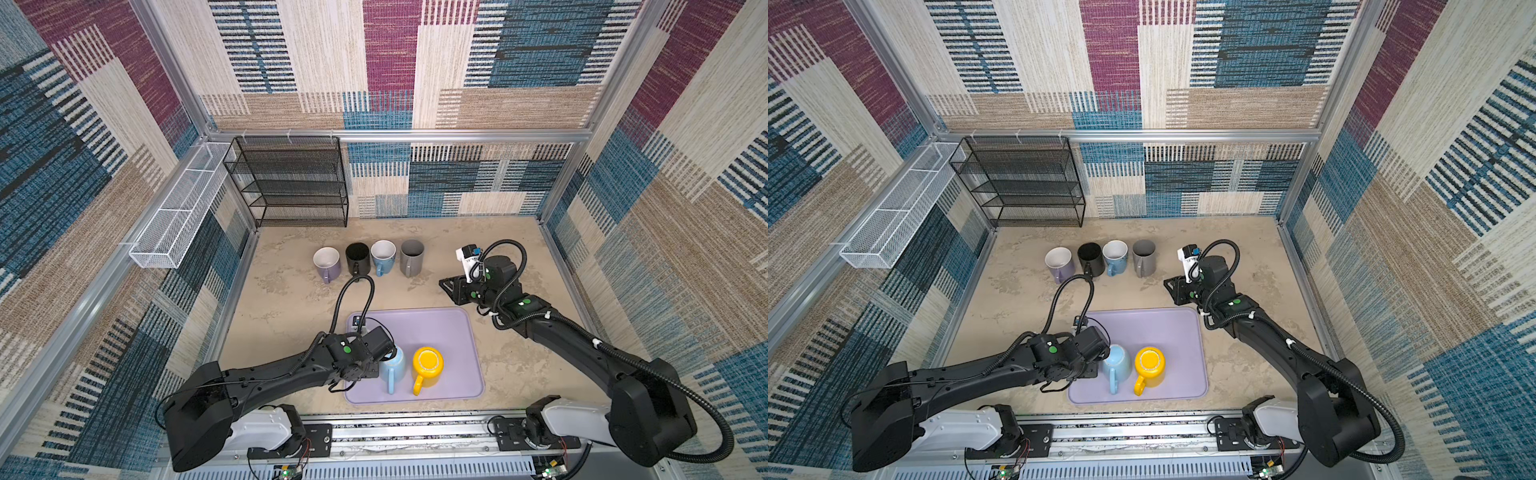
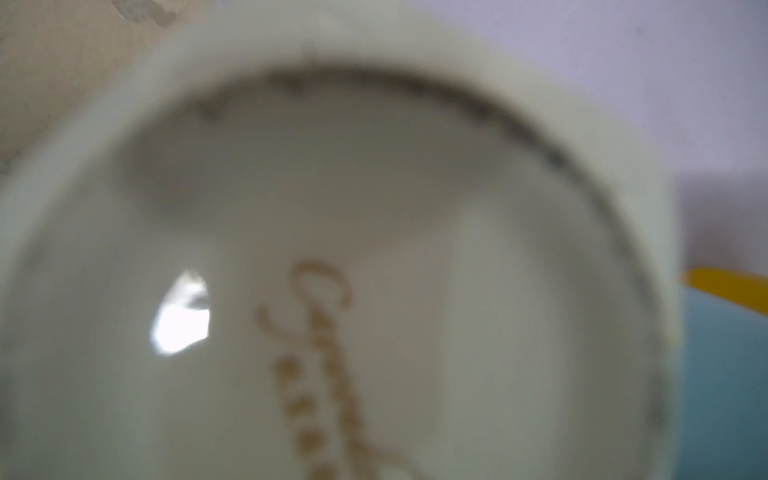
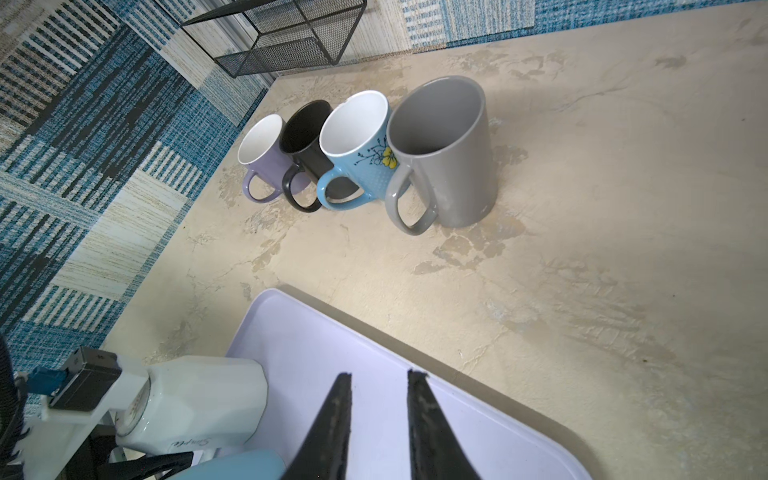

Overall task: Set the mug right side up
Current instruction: 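Lower the left gripper onto the upside-down white octagonal mug, then close the left gripper on the white mug's base and lift it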

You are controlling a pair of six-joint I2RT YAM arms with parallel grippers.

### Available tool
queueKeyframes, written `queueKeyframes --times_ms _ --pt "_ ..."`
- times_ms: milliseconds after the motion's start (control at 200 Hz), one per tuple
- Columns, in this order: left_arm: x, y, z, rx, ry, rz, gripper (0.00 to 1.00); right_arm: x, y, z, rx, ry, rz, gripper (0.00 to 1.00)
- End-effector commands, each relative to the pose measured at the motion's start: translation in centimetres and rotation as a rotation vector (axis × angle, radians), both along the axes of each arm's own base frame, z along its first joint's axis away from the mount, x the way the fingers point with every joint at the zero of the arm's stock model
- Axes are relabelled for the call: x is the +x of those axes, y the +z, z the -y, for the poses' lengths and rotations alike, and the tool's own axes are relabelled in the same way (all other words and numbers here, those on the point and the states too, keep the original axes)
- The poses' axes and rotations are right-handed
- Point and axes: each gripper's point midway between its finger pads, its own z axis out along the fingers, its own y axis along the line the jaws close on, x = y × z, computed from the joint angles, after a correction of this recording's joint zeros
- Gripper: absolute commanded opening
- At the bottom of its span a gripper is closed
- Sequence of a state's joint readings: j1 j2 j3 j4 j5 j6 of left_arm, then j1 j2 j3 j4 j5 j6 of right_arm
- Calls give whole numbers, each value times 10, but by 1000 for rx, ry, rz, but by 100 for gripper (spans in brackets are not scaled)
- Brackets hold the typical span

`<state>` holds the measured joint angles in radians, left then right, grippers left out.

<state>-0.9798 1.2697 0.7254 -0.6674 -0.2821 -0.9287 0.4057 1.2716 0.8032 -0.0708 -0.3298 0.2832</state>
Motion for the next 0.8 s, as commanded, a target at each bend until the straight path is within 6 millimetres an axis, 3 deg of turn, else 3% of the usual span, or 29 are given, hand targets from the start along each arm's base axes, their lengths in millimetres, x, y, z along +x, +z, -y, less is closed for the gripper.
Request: queueKeyframes --times_ms 0,791 --pt "11 5 3 4 -35 36 28 3 10 -1 7 -4 28 28" --pt "21 5 1 53 -48 38 19 2 7 0 8 -4 21 27"
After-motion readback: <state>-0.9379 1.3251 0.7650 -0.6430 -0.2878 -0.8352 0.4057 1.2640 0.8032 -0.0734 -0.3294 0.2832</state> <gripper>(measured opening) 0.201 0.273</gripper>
